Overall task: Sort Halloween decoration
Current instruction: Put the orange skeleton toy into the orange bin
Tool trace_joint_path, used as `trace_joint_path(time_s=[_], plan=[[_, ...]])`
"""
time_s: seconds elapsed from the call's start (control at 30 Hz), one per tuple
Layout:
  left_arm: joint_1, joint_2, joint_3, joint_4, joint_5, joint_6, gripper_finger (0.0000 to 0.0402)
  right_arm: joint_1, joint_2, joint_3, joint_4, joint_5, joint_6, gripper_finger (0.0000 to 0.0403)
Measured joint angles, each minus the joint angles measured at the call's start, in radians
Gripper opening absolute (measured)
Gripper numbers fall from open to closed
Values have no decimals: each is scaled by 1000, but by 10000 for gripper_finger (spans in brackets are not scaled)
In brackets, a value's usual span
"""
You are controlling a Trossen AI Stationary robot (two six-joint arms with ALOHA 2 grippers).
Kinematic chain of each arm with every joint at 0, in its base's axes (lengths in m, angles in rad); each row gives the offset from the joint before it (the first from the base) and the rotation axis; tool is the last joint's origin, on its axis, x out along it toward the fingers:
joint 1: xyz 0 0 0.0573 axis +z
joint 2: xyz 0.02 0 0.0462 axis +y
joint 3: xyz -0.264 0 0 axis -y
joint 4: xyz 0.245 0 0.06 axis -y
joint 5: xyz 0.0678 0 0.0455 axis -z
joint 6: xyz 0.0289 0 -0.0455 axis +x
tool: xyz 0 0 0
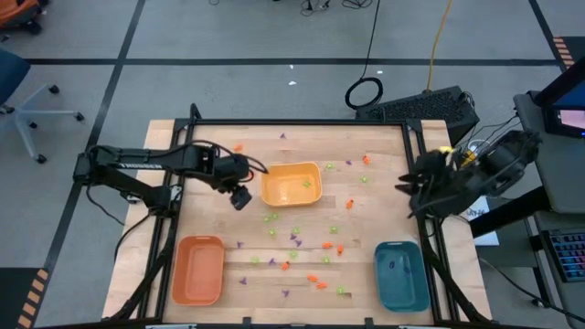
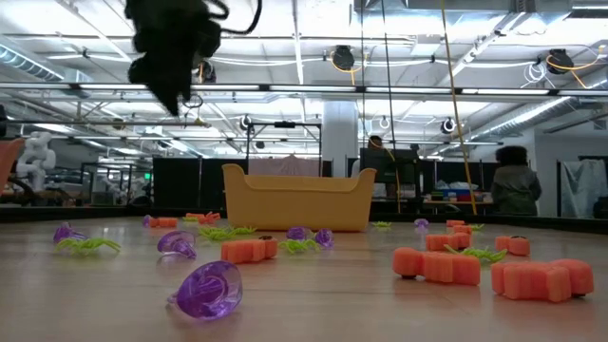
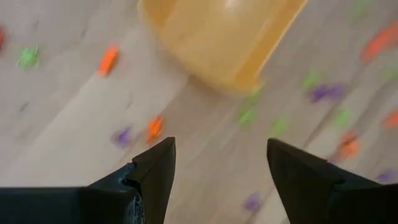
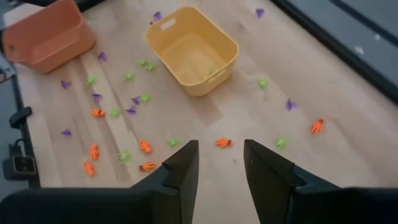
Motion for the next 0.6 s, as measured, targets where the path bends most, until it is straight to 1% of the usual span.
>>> trace_joint_path(time_s=[0.1,0.23,0.37,0.43,0.6], plan=[[-13,-1,-21,10,-3,39,246,-1,-54,0,1,-3,-62,116],[-35,-1,-44,10,-38,164,246,-1,-99,0,22,-9,-95,116],[-35,-1,-101,20,-72,235,246,-1,-109,0,60,-2,-130,116],[-35,-1,-142,40,-74,264,246,-1,-104,0,81,18,-133,116],[-36,0,-264,206,-58,308,246,-1,-72,0,136,78,-66,116]])
